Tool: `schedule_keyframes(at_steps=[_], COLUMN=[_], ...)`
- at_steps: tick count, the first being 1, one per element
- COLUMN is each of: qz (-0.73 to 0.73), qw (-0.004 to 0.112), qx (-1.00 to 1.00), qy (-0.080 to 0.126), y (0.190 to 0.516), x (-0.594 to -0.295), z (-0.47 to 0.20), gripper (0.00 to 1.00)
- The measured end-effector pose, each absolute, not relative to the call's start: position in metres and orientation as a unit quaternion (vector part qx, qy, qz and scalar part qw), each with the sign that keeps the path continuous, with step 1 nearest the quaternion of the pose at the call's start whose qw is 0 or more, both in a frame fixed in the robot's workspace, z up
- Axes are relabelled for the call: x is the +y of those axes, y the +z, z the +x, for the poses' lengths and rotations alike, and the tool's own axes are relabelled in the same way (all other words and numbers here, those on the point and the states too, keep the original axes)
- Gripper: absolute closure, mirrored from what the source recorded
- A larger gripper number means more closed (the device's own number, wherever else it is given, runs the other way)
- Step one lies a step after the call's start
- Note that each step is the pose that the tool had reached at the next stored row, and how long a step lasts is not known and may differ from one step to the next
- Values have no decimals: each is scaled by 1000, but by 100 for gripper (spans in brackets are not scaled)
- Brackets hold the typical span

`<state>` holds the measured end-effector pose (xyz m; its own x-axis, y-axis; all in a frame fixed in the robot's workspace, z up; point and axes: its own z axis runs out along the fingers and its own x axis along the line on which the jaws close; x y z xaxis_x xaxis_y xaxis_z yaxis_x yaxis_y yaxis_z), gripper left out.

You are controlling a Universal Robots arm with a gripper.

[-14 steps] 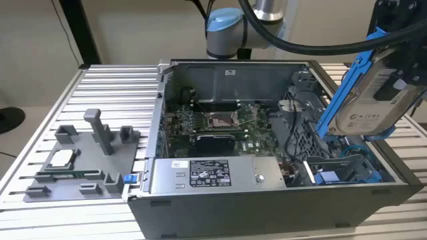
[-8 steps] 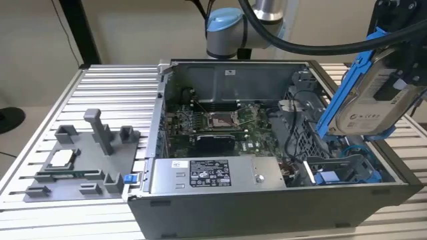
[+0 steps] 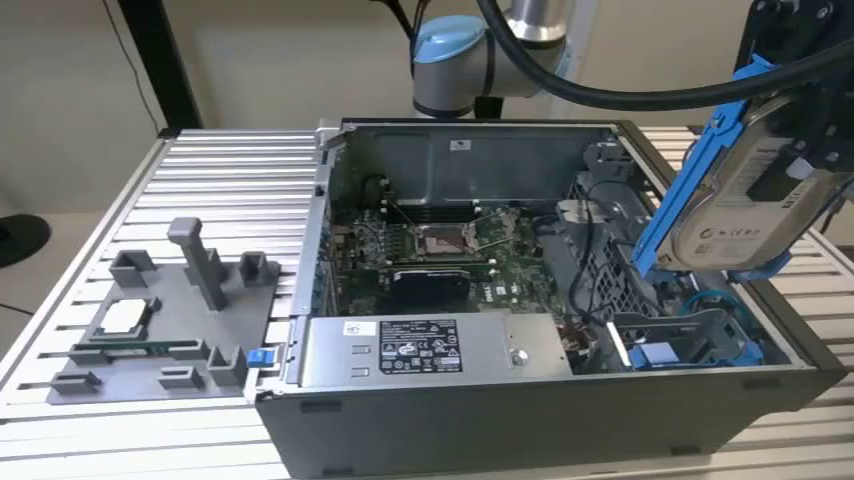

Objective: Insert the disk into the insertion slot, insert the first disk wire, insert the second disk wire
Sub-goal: 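Insert the disk into the insertion slot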

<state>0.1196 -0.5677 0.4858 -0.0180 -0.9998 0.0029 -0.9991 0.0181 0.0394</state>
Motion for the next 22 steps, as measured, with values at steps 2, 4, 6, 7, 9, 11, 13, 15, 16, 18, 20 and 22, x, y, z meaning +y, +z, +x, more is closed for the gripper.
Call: schedule_keyframes(at_steps=[2, 4, 6, 7, 9, 11, 13, 15, 16, 18, 20, 22], qz=[701, 701, 701, 701, 701, 701, 701, 701, 701, 701, 701, 701], qw=[15, 15, 15, 15, 15, 15, 15, 15, 15, 15, 15, 15], qx=[-713, -713, -713, -713, -713, -713, -713, -713, -713, -713, -713, -713], qy=[-13, -13, -13, -13, -13, -13, -13, -13, -13, -13, -13, -13], y=[484, 481, 478, 476, 473, 470, 469, 469, 468, 467, 467, 467], x=[-568, -568, -568, -568, -568, -568, -568, -568, -568, -568, -568, -568], z=[121, 123, 125, 126, 128, 129, 129, 129, 129, 129, 129, 129], gripper=[100, 100, 100, 100, 100, 100, 100, 100, 100, 100, 100, 100])
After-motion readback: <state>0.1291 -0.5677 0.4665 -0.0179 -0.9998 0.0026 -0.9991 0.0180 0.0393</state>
